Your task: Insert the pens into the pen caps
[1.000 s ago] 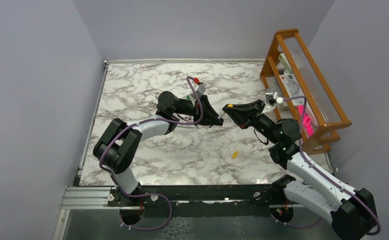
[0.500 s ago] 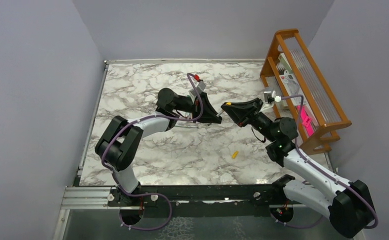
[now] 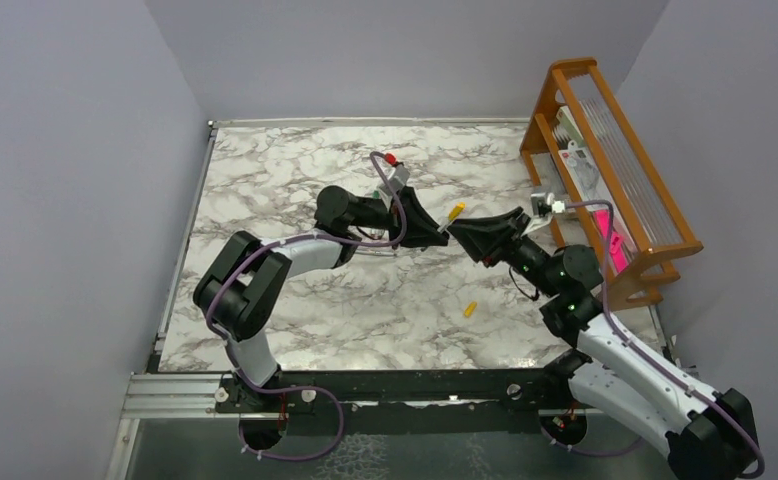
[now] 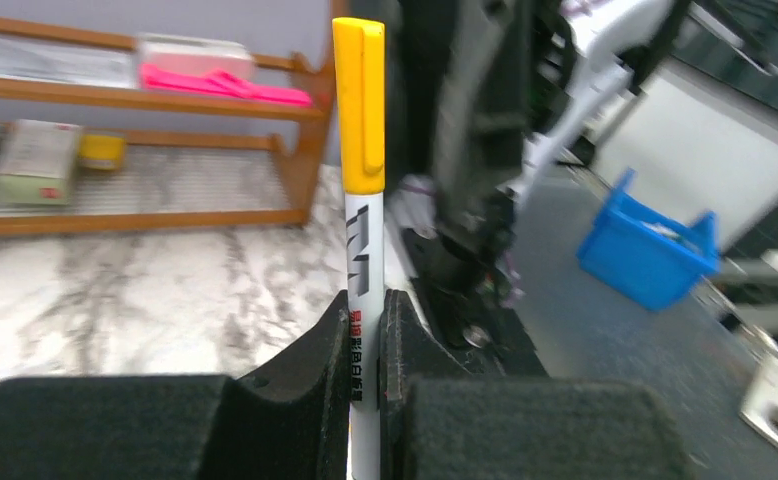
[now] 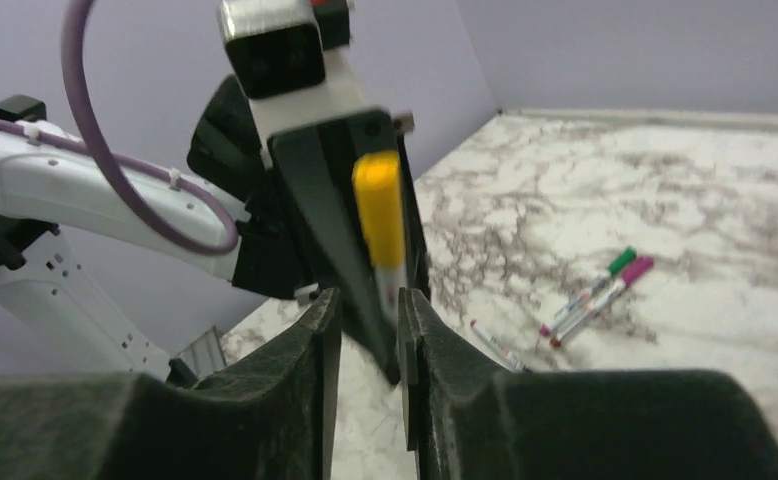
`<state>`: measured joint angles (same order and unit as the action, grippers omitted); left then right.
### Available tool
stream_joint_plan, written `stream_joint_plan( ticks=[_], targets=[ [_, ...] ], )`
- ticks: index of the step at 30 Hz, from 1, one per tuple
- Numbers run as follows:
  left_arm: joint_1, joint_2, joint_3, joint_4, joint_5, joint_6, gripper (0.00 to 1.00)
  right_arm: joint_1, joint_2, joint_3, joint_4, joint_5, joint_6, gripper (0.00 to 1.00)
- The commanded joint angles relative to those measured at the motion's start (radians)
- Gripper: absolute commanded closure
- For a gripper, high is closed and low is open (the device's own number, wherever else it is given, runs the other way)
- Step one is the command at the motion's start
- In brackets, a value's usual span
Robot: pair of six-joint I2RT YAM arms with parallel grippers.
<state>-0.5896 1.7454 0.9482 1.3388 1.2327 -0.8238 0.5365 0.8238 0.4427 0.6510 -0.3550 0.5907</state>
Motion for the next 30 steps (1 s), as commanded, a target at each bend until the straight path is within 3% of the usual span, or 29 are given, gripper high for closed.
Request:
stream_joint_plan(
  ticks=[1,5,13,19,25,30],
  targets=[
    [0.047,0.02,-0.059,0.027,-0.303,0.13,1.0,0.031,-0.117,-0.042,-0.292,0.148,-0.017,0.7],
    [0.094,0.088,-0.066,-0.154,-0.443,0.248,1.0,0.03,-0.206,-0.057,-0.33,0.277,-0.073,0.63],
    [0.105,0.118,-0.028,-0.563,-0.941,0.378,1.0,0.031,-0.17,-0.153,-0.344,0.181,-0.03,0.63],
    [0.096,0.101,0.058,-0.873,-1.292,0.385,1.0,0.031,-0.16,-0.179,-0.333,0.18,-0.028,0.63],
    [0.071,0.169,0.231,-1.185,-1.4,0.394,1.0,0.031,-0.126,-0.182,-0.31,0.17,-0.026,0.63],
    [0.038,0.195,0.272,-1.276,-1.455,0.369,1.0,0.031,-0.121,-0.192,-0.296,0.163,-0.019,0.63]
  ],
)
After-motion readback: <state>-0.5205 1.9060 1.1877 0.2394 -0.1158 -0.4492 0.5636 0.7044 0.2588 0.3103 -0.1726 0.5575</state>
